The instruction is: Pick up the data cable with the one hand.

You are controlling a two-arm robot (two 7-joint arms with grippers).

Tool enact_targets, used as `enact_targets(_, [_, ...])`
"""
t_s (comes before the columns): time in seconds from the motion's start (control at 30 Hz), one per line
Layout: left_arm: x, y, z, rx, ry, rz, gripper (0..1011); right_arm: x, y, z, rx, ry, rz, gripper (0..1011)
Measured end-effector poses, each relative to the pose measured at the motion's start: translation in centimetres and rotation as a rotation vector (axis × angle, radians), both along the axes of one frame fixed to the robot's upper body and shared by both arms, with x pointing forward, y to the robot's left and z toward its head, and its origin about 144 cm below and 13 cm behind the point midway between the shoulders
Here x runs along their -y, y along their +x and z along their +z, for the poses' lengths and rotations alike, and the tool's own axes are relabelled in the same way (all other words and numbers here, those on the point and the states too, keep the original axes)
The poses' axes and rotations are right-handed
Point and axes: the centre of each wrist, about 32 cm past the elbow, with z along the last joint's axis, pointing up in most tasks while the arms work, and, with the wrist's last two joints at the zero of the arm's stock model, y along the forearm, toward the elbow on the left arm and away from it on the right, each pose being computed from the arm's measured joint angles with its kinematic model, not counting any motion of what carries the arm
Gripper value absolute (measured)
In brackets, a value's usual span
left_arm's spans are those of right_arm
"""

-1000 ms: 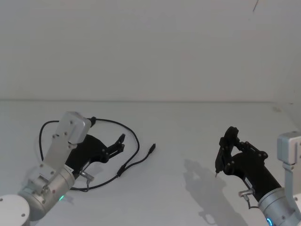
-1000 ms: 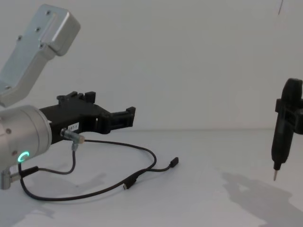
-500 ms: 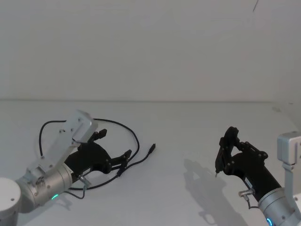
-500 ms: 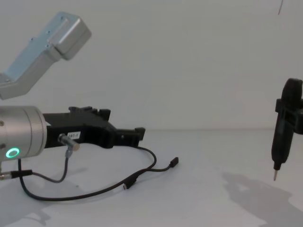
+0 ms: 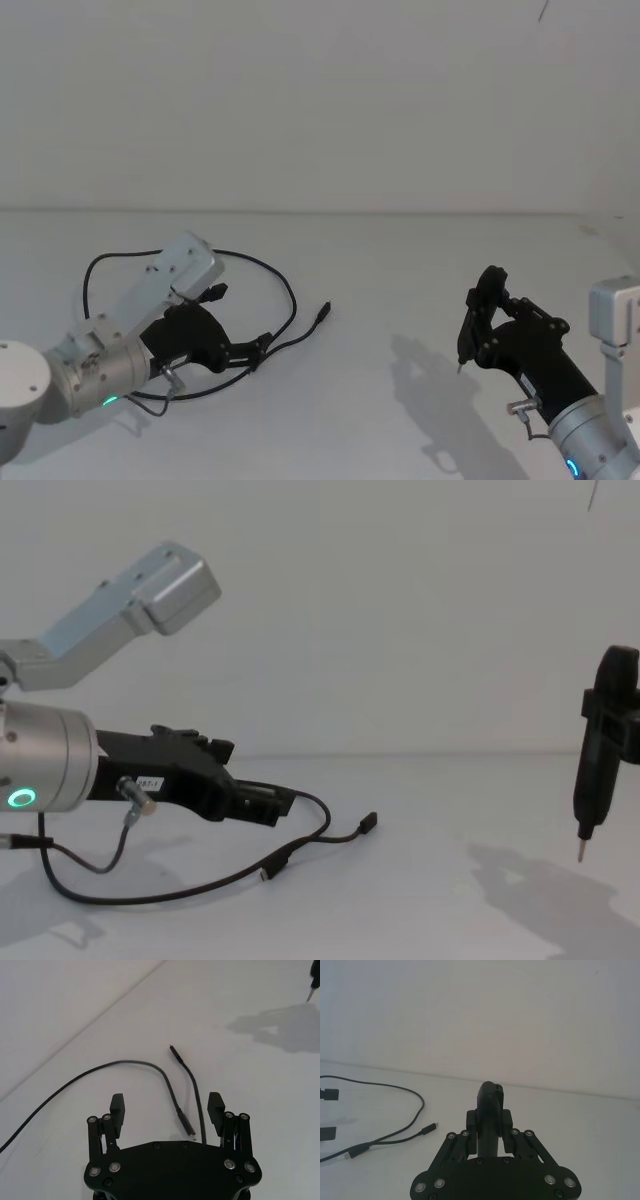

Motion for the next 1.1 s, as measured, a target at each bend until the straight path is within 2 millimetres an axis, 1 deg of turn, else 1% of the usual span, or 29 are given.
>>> enact_targets(0.37, [0.5,1.6,-0.3,-0.045,0.056,-0.025,1001,0.0,0.0,0.0,0.0,0.0,0.0,279])
enact_targets(0.77, [1.5,3.0,-0.7,-0.077,0.064,-0.05,1001,0.0,0.0,0.0,0.0,0.0,0.0,279])
enact_targets(1.1, [2.2,3.7,-1.1,-0.098,0.068,-0.06,1001,0.0,0.0,0.0,0.0,0.0,0.0,279])
